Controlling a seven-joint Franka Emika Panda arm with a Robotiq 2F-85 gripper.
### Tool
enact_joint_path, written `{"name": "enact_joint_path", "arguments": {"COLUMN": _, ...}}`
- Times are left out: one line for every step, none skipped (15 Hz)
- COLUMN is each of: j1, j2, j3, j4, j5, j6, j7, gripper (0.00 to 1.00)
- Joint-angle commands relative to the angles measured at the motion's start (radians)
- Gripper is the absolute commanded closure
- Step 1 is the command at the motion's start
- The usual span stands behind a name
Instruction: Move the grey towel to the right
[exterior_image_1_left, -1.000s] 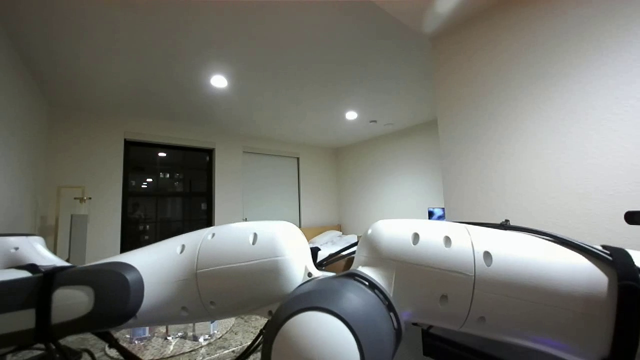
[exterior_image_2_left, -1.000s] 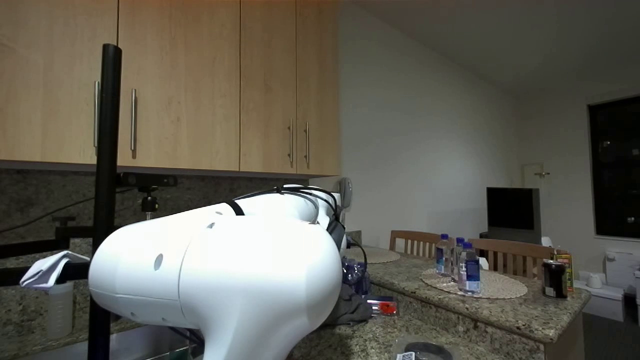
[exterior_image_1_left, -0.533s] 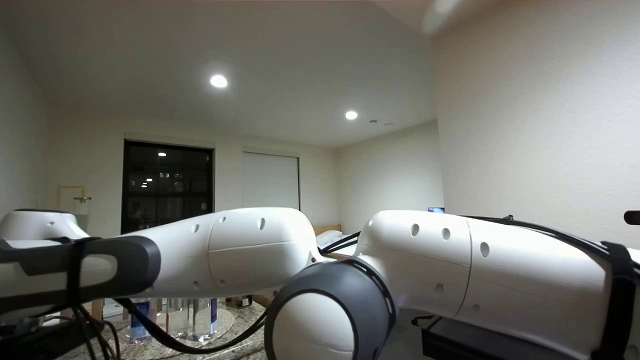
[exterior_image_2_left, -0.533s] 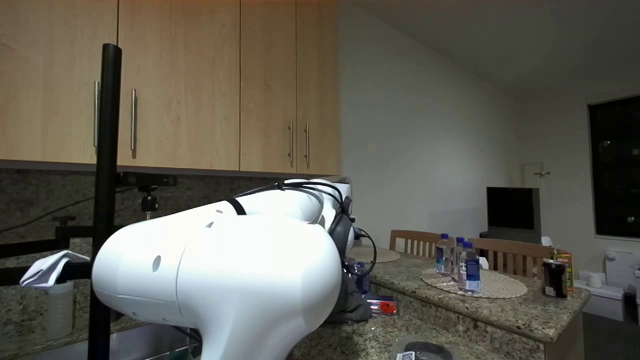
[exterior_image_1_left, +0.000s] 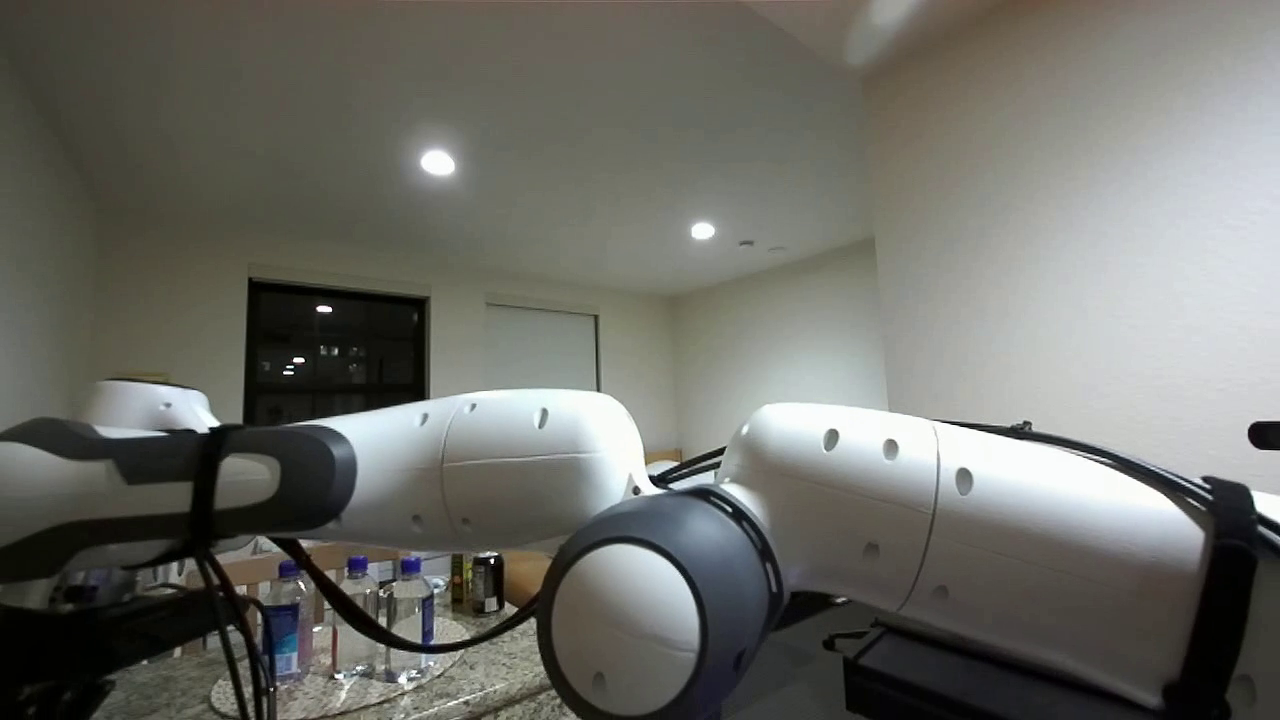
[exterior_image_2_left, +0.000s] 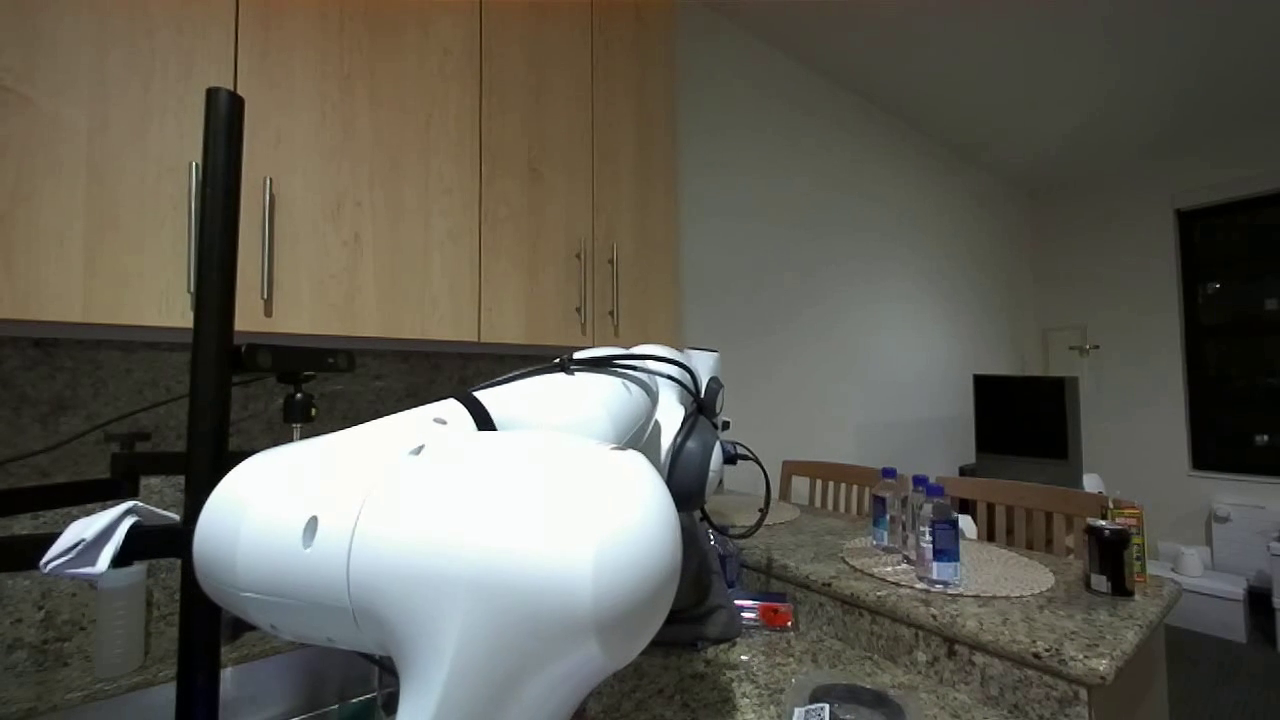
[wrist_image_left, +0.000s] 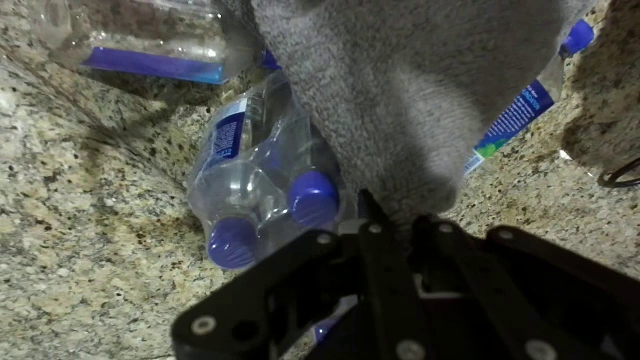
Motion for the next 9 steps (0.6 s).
{"name": "enact_joint_path", "arguments": {"j1": -0.029, "j2": -0.059, "j3": 0.010, "j4": -0.032, "j5": 0.042, "j6": -0.064, "j7": -0.055, "gripper": 0.91}}
{"name": "enact_joint_path", "arguments": {"j1": -0.036, "j2": -0.067, "j3": 0.013, "j4": -0.032, "j5": 0.045, "j6": -0.079, "j7": -0.070, "gripper": 0.91}}
{"name": "enact_joint_path", "arguments": {"j1": -0.042, "j2": -0.074, "j3": 0.015, "j4": -0.031, "j5": 0.048, "j6": -0.089, "j7": -0.086, "gripper": 0.91}}
{"name": "enact_joint_path", "arguments": {"j1": -0.049, "j2": -0.080, "j3": 0.017, "j4": -0.030, "j5": 0.052, "j6": -0.097, "j7": -0.107, "gripper": 0.91}}
{"name": "enact_joint_path", "arguments": {"j1": -0.055, "j2": -0.085, "j3": 0.020, "j4": -0.028, "j5": 0.057, "j6": -0.102, "j7": -0.123, "gripper": 0.91}}
{"name": "enact_joint_path", "arguments": {"j1": -0.061, "j2": -0.091, "j3": 0.022, "j4": -0.026, "j5": 0.060, "j6": -0.102, "j7": -0.143, "gripper": 0.91}}
{"name": "enact_joint_path", "arguments": {"j1": -0.067, "j2": -0.095, "j3": 0.024, "j4": -0.024, "j5": 0.061, "j6": -0.098, "j7": -0.159, "gripper": 0.91}}
{"name": "enact_joint_path", "arguments": {"j1": -0.074, "j2": -0.100, "j3": 0.033, "j4": -0.024, "j5": 0.068, "j6": -0.096, "j7": -0.176, "gripper": 0.91}}
{"name": "enact_joint_path", "arguments": {"j1": -0.078, "j2": -0.106, "j3": 0.037, "j4": -0.026, "j5": 0.071, "j6": -0.100, "j7": -0.183, "gripper": 0.91}}
